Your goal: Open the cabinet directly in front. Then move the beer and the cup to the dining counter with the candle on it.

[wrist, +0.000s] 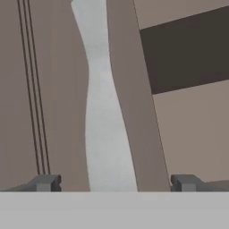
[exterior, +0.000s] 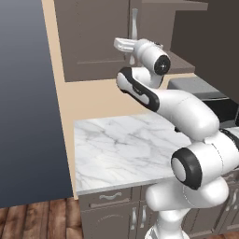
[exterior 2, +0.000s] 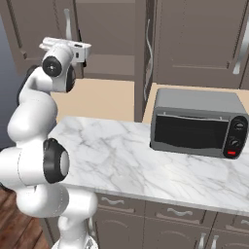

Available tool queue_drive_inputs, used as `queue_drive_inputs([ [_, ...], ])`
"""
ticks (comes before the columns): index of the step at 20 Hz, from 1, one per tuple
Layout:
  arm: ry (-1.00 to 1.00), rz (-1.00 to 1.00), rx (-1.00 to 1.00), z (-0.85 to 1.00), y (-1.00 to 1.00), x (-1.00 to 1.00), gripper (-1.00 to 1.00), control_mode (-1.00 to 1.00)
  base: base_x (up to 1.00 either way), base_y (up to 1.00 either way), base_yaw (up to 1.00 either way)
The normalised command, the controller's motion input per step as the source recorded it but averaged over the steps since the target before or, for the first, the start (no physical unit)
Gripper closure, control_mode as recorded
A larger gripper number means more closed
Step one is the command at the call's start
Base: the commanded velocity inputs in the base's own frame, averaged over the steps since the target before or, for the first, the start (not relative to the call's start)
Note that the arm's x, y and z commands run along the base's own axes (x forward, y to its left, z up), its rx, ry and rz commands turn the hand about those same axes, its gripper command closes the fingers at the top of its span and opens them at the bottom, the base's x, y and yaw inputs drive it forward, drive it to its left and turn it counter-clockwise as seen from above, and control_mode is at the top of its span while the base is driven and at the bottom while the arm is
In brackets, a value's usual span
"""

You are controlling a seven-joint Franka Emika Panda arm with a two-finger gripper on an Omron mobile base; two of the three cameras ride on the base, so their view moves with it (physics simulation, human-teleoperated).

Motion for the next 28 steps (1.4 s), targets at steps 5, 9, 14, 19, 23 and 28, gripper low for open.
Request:
queue_drive_inputs([
  [5, 0.14, 0.00, 0.00, 0.00, 0.00, 1.00, -1.00, -1.00, 0.00, 0.00, 0.00],
  [9, 0.04, -0.07, -0.01, -0.03, 0.09, 0.89, 1.00, -1.00, 0.00, 0.00, 0.00],
  [14, 0.00, -0.01, 0.00, 0.00, 0.00, 0.07, 1.00, -1.00, 0.00, 0.00, 0.00],
  [19, -0.02, -0.01, 0.00, 0.00, 0.23, -0.52, 1.00, -1.00, 0.00, 0.00, 0.00],
  [23, -0.08, -0.11, 0.00, 0.00, 0.70, -0.99, 1.00, -1.00, 0.00, 0.00, 0.00],
  [28, -0.02, -0.19, 0.00, 0.00, 0.94, -1.00, 1.00, -1.00, 0.00, 0.00, 0.00],
])
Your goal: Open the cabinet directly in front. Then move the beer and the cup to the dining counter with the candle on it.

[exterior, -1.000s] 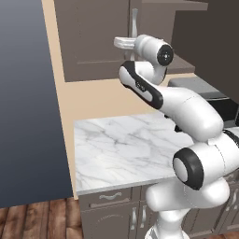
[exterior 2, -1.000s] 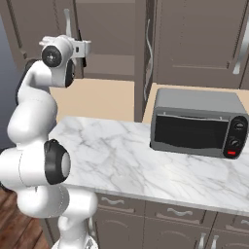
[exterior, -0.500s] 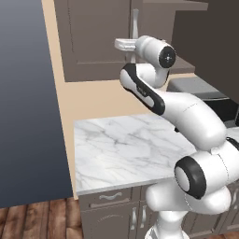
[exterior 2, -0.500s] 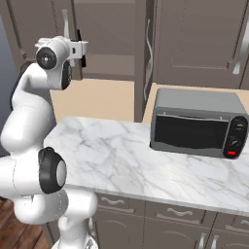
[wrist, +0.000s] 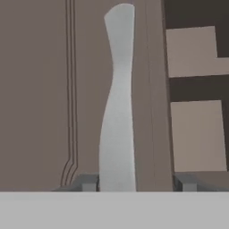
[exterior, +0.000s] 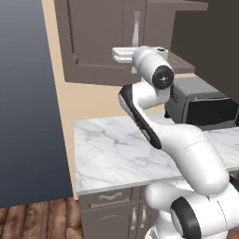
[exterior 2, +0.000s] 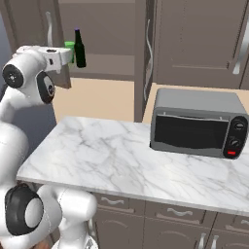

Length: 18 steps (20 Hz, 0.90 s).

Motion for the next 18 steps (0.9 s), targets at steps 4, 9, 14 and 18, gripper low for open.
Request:
queue_drive_inputs([
  [4, 0.00, -0.27, 0.00, 0.00, 1.00, -1.00, 1.00, -1.00, 0.00, 0.00, 0.00],
  [9, 0.00, -0.29, 0.00, 0.00, 1.00, -0.98, 1.00, -1.00, 0.00, 0.00, 0.00],
  [14, 0.12, -0.12, -0.09, 0.00, 0.79, -0.23, -1.00, -1.00, 0.00, 0.00, 0.00],
  [18, 0.00, 0.00, 0.00, -0.02, 0.00, -0.15, -1.00, -1.00, 0.00, 0.00, 0.00],
])
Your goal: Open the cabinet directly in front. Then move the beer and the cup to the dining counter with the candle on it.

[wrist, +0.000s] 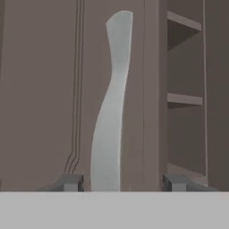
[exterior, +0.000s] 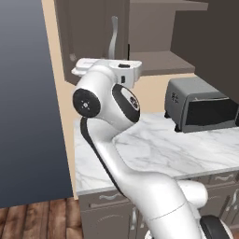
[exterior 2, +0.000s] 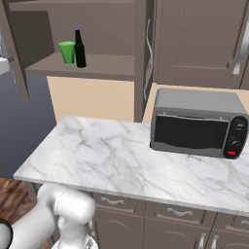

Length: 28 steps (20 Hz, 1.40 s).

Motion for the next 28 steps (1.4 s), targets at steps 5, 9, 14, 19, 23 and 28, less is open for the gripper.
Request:
queue_drive_inputs([
  [5, 0.04, 0.00, 0.00, -0.27, -0.20, -0.70, -1.00, -1.00, 0.00, 0.00, 0.00],
  [9, 0.01, 0.00, 0.04, -0.23, -0.63, -0.82, -1.00, -1.00, 0.00, 0.00, 0.00],
  [14, 0.02, 0.12, 0.25, 0.13, -1.00, -0.07, -1.00, -1.00, 0.00, 0.00, 0.00],
  [19, -0.01, 0.28, 0.18, 0.08, -0.93, 0.01, -1.00, -1.00, 0.00, 0.00, 0.00],
  [23, 0.00, 0.35, 0.02, 0.00, -0.30, 0.00, -1.00, -1.00, 0.00, 0.00, 0.00],
  [28, 0.00, 0.36, 0.00, 0.00, 0.10, 0.16, -1.00, -1.00, 0.00, 0.00, 0.00],
])
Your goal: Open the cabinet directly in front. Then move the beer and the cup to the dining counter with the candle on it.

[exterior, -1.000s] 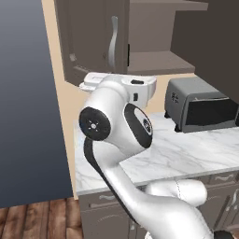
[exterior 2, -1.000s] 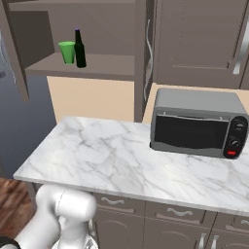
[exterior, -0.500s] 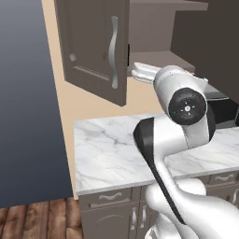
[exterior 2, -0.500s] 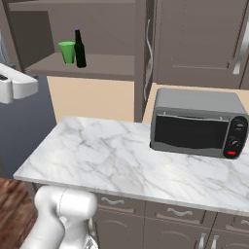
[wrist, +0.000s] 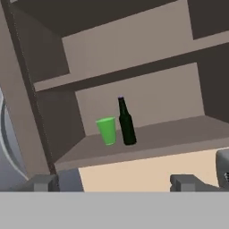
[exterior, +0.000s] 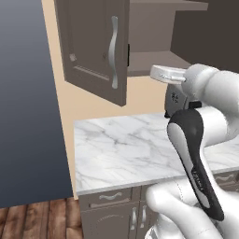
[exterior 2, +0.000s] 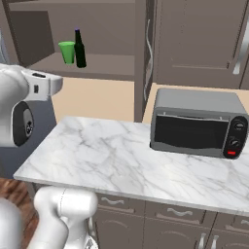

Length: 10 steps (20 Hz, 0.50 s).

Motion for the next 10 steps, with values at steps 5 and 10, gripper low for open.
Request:
queue_drive_inputs([
  [5, 0.01, 0.29, 0.00, 0.00, 0.31, 0.56, -1.00, -1.00, 0.00, 0.00, 0.00],
  [10, 0.08, 0.30, 0.04, 0.00, 0.25, 0.91, -1.00, -1.00, 0.00, 0.00, 0.00],
])
